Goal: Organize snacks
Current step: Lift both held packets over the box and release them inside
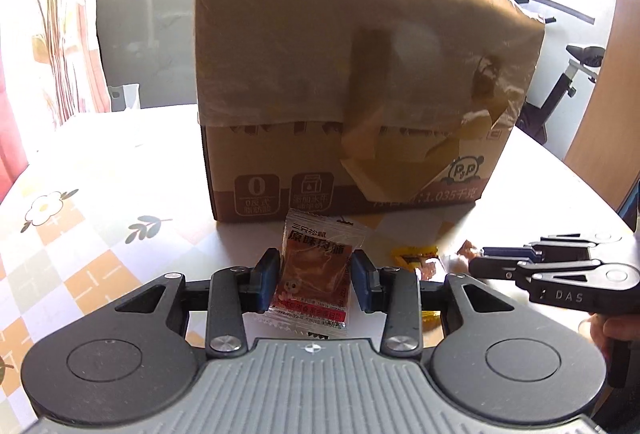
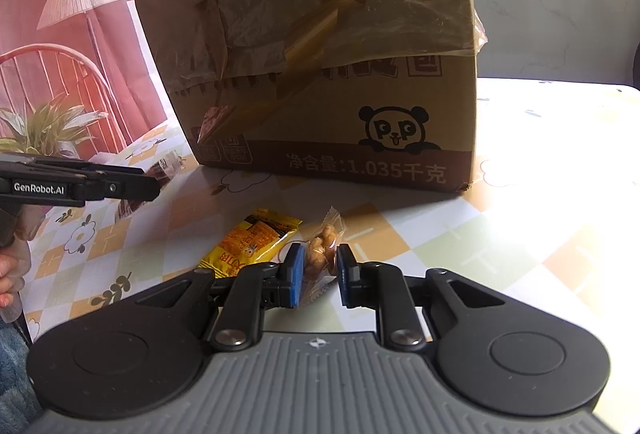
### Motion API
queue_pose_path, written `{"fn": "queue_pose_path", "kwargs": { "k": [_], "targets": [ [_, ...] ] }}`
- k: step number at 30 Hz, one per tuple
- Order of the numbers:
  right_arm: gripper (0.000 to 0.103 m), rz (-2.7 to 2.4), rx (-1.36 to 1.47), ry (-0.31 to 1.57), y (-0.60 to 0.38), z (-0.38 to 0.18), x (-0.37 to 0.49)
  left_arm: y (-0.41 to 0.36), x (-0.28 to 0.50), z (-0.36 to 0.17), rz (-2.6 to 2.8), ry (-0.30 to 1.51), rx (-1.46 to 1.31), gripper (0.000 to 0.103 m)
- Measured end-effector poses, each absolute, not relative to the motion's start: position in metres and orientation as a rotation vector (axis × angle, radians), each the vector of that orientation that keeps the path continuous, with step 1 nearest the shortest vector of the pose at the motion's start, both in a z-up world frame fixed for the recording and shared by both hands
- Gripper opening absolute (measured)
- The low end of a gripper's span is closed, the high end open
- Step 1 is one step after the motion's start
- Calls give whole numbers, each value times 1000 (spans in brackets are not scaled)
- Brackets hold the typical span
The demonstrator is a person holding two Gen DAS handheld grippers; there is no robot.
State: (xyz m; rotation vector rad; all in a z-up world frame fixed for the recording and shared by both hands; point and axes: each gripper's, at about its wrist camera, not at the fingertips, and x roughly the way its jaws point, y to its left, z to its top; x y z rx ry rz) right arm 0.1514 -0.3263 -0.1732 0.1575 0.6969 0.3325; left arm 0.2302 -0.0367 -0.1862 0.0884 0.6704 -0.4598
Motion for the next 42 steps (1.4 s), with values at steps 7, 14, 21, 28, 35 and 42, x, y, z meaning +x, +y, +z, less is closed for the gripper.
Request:
{"fn": "queue_pose_path", "kwargs": {
  "k": [7,14,21,28,35,42],
  "targets": [
    [19,341,103,634,-322,-145,141,-34,221,-148,-484,558,35,41],
    [19,425,61,409,-320,-56,139,-36,227,-78,-535,382,-28,41],
    [19,409,-12,264,-322,21,173,-65,265,-26,-571,297,-21,41],
    [19,251,-28,364,-329,23,245,-107,314,-26,-549,375,13,42],
    [29,180,-89,429,-331,7,262,-126,334,-34,-474,473,27,54],
    [36,216,-5,411,-341,14,242,-115,325,-29,-451,478,22,75]
  ]
}}
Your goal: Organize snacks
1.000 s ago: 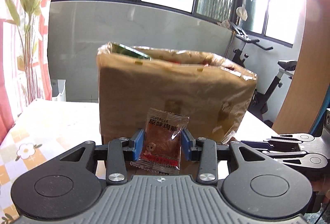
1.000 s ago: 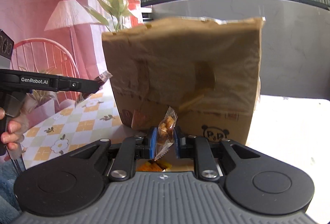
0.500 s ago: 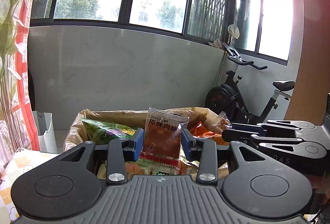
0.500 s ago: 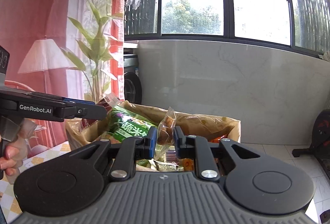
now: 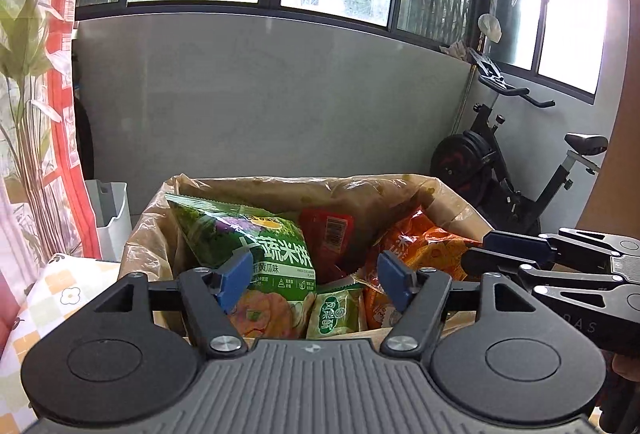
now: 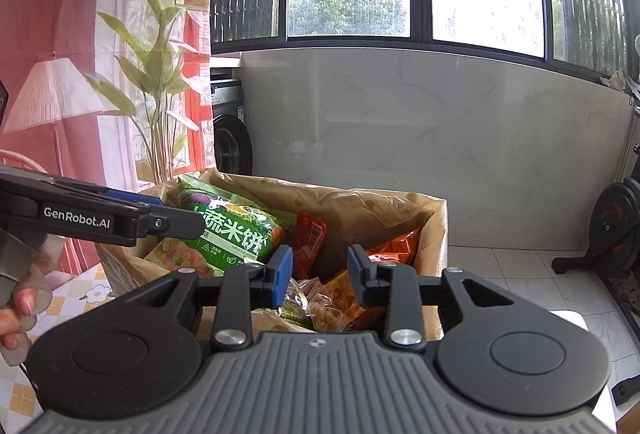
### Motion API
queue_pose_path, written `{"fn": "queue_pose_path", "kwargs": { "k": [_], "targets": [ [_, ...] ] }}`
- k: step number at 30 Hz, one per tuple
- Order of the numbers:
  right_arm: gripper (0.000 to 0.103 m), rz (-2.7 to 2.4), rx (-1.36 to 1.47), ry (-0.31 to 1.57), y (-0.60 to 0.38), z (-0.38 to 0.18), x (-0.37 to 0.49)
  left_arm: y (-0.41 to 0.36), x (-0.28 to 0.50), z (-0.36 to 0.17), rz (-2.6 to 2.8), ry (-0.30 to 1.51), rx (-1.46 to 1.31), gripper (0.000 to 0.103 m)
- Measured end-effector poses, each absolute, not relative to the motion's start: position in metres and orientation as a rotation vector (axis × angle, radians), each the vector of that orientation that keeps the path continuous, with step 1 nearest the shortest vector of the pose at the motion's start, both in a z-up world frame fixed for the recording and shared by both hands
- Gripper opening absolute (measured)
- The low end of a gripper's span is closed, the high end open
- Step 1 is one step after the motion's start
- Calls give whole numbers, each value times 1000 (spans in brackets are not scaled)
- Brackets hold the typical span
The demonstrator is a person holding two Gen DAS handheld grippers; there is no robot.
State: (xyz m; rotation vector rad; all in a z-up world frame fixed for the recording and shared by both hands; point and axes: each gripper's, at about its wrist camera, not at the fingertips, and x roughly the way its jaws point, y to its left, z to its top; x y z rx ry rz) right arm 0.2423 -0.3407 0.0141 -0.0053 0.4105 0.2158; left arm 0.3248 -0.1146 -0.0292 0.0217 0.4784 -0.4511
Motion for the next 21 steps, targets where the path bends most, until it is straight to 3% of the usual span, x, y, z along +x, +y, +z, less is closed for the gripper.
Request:
{"fn": "queue_pose_path", "kwargs": {
  "k": [4,11,21],
  "targets": [
    [40,257,45,392,-341,19,223,-104,308,-22,-463,469,12,80],
    [40,374,35,383,-332,15,181,-79,269,-21,-519,454,53,80],
    [40,467,-65,599,-306,-57,155,-45,247,-85,-473,605,31,79]
  ]
}}
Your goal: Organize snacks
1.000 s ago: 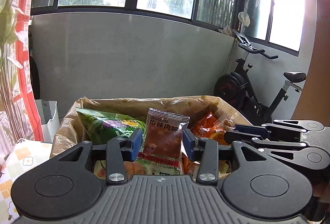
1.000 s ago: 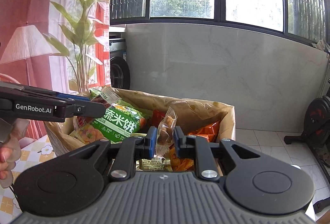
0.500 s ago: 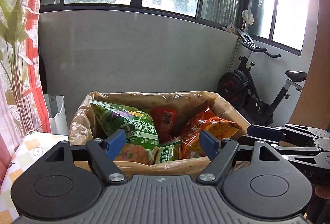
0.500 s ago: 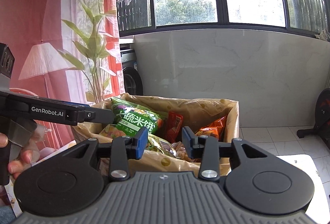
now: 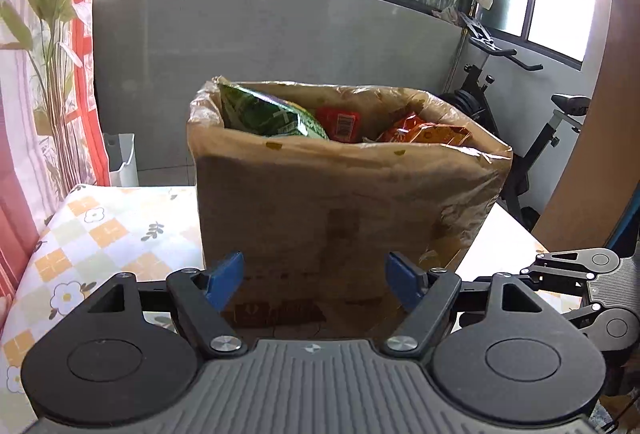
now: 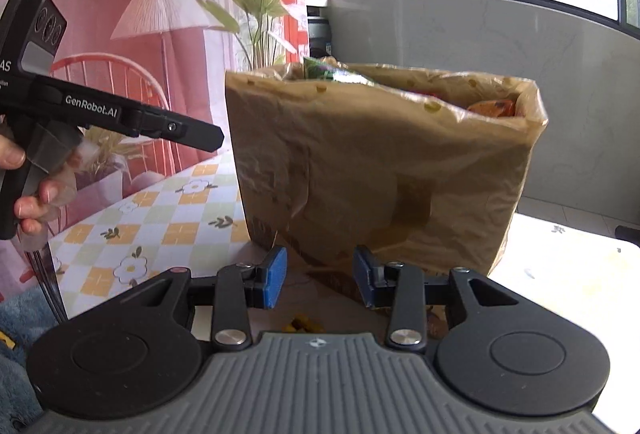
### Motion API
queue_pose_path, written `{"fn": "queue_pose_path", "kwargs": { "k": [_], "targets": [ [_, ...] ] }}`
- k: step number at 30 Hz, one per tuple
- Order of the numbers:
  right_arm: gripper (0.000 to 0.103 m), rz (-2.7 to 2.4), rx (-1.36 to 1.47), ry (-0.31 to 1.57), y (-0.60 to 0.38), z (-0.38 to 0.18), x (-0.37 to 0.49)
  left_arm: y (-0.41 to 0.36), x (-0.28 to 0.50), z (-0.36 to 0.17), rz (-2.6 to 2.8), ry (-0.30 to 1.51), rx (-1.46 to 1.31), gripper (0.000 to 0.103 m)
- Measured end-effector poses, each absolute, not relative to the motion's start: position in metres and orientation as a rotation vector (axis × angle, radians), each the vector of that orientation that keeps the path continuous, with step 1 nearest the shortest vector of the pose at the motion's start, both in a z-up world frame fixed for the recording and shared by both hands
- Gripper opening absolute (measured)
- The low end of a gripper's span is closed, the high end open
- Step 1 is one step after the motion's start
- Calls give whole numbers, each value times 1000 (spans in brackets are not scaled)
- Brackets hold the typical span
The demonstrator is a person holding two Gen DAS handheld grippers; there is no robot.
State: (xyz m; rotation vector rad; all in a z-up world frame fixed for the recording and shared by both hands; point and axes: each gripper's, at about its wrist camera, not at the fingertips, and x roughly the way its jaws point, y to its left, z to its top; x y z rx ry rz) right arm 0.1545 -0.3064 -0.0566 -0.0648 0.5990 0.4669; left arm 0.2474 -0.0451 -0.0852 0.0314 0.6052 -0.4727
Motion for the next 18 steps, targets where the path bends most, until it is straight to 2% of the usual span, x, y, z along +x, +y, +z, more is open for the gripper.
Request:
{"fn": "queue_pose_path", "kwargs": {
  "k": [3,9,13,18],
  "targets": [
    [40,474,-151,714,-295,-94,162,-38,251,-102,-436,642,7,78],
    [50,467,-317,846,-284,-147,168,-31,264,-129,-402,714,-4,77],
    [73,461,-372,847,-272,-156,170,-28,269,-141,-398,745,-17,77],
    [75,472,-307,852,-256,-163,185,-28,272,-150,-398,777,-27,77]
  ]
}}
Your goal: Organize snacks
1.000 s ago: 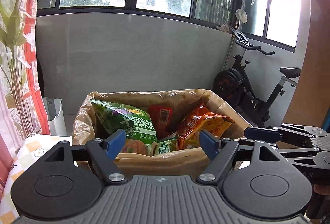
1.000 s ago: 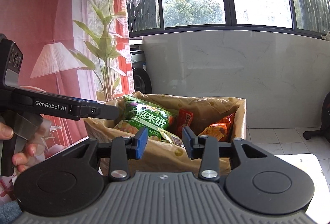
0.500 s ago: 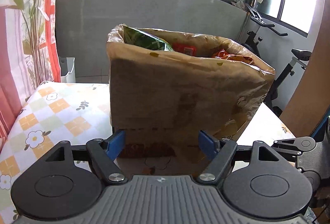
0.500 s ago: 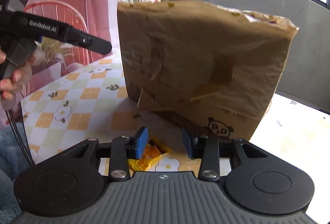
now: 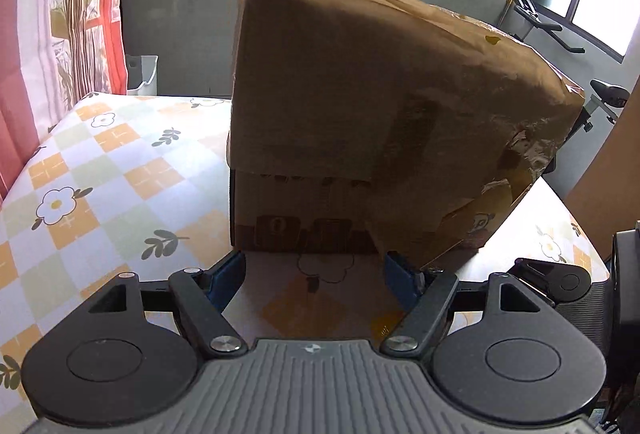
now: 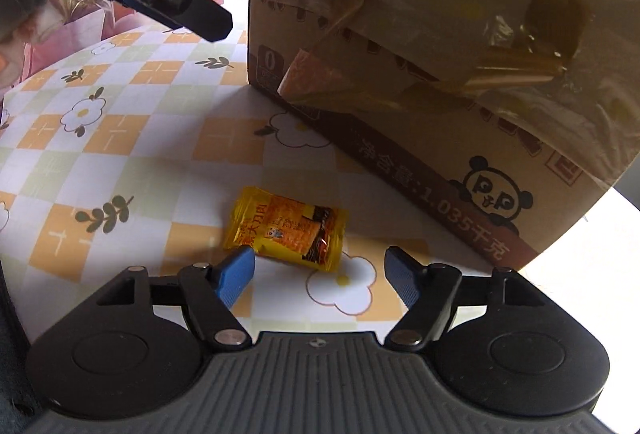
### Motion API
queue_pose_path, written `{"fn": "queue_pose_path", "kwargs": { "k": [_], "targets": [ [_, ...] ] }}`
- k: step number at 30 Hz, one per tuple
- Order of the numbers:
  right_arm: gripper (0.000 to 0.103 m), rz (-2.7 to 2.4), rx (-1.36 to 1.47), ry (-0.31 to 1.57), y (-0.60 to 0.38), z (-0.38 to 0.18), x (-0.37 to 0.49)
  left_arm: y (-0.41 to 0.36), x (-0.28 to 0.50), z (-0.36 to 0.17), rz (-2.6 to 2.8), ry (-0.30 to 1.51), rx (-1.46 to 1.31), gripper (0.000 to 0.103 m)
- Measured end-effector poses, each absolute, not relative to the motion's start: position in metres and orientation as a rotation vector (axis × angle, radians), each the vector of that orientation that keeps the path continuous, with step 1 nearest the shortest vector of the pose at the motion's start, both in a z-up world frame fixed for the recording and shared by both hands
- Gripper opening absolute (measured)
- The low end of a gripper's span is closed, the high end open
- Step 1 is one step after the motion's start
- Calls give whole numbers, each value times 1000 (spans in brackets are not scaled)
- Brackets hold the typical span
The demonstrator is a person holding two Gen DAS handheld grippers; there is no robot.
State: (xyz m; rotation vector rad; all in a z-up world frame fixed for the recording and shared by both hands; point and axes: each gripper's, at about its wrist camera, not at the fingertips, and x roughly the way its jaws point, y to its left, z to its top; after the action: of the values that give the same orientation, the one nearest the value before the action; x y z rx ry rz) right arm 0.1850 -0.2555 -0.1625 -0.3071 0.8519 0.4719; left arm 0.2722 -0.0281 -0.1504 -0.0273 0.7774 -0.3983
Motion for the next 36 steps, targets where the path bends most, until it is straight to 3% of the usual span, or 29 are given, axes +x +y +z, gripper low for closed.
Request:
{"fn": "queue_pose_path", "kwargs": {
  "k": [4,7,11,14,20,24,30,32,36],
  "targets": [
    [71,482,-237,856,-253,-165,195,-33,273,-163,-413,822,-70,76],
    [63,495,-183,860,-256,-165,193,-39,272,-181,-452,872,-104,75],
    [58,488,-140,842,-266,-165,184,-57,266,-202,-516,924,-103,65],
    [57,483,-119,824,-270,-166,182,-68,266,-215,-526,950,-119,59],
    [56,485,-147,802,-266,-168,179,-71,270,-225,-524,944,-181,58],
    [49,487,-150,790,-265,-169,178,-73,268,-229,-546,951,-191,43],
    [48,482,-147,783,-262,-171,182,-74,267,-230,-535,947,-209,38],
    [43,498,-135,782,-261,-171,182,-73,268,-233,-540,957,-214,30],
    [33,530,-158,776,-252,-170,180,-74,267,-232,-535,956,-200,28]
  ]
}}
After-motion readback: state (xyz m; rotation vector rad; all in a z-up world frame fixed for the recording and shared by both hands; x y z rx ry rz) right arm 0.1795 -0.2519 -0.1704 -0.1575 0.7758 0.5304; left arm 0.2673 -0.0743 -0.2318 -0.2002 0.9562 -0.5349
